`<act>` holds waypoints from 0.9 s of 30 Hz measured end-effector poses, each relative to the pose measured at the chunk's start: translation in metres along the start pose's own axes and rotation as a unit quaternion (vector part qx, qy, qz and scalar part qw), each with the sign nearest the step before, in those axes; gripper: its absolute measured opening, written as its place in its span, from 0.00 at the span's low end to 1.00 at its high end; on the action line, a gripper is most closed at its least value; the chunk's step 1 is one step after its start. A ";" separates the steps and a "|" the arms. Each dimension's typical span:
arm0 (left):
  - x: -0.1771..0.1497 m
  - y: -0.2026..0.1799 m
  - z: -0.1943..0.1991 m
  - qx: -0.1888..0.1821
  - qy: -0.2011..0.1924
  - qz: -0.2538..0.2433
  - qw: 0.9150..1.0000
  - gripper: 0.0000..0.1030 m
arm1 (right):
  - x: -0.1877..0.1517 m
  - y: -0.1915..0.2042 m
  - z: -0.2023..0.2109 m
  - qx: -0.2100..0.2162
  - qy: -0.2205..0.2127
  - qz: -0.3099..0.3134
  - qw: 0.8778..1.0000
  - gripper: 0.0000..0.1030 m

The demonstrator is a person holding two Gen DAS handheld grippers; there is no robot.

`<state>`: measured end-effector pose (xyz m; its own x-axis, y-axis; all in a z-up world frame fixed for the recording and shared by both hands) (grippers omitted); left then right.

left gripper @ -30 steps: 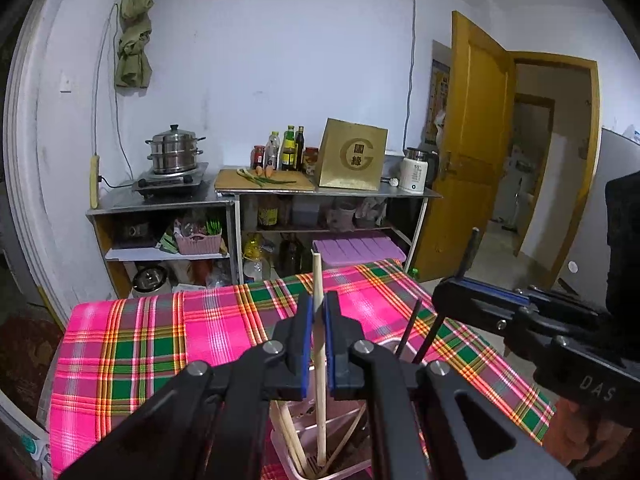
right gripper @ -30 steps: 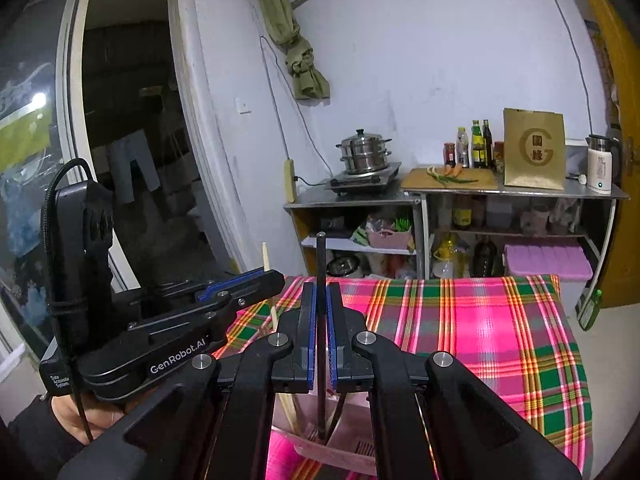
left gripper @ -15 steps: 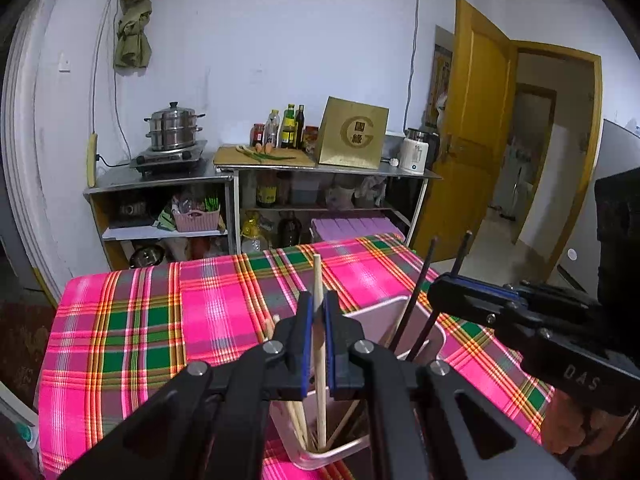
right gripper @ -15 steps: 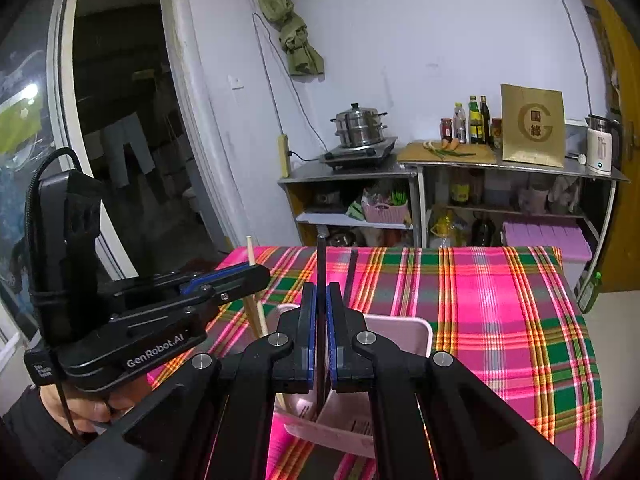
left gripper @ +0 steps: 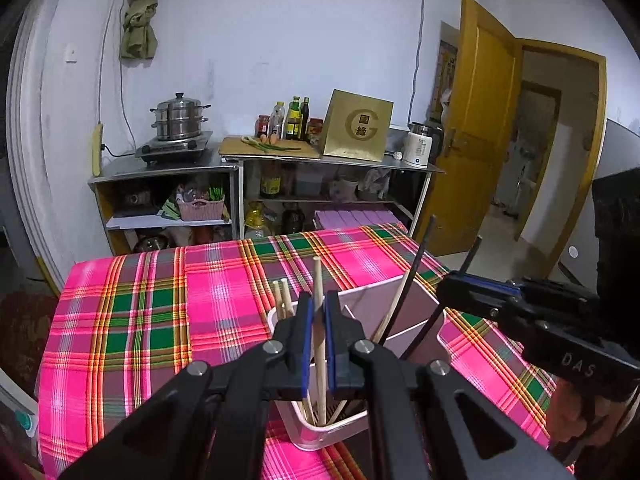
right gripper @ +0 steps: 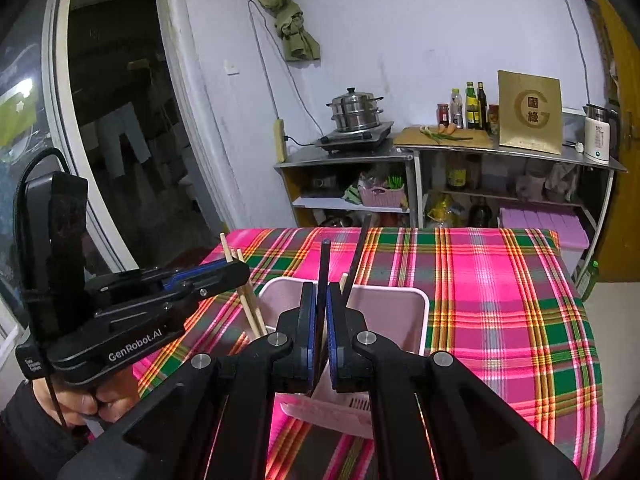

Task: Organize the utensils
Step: 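Lower the left tool's chopstick into the basket while the right tool inserts its own, then open both tools and withdraw them from the basket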

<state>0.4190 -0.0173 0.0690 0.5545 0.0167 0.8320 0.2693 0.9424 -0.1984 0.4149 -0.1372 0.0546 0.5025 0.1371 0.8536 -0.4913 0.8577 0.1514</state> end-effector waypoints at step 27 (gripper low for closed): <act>-0.031 -0.003 0.034 -0.009 0.004 0.002 1.000 0.07 | -0.023 0.003 0.042 -0.001 -0.007 0.001 1.000 0.18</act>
<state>0.3739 -0.0088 0.0614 0.5629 0.0181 0.8264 0.2809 0.9361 -0.2118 0.3723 -0.1590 0.0567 0.4916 0.1324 0.8607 -0.4912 0.8583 0.1486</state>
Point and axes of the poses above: each gripper's, at about its wrist camera, not at the fingertips, and z roughly against the way its jaws point, y to its left, x to its top, the point moved 9 cm from there along -z, roughly the way its jaws point, and after that the axes turned 4 degrees about z, right-handed, at the moved point
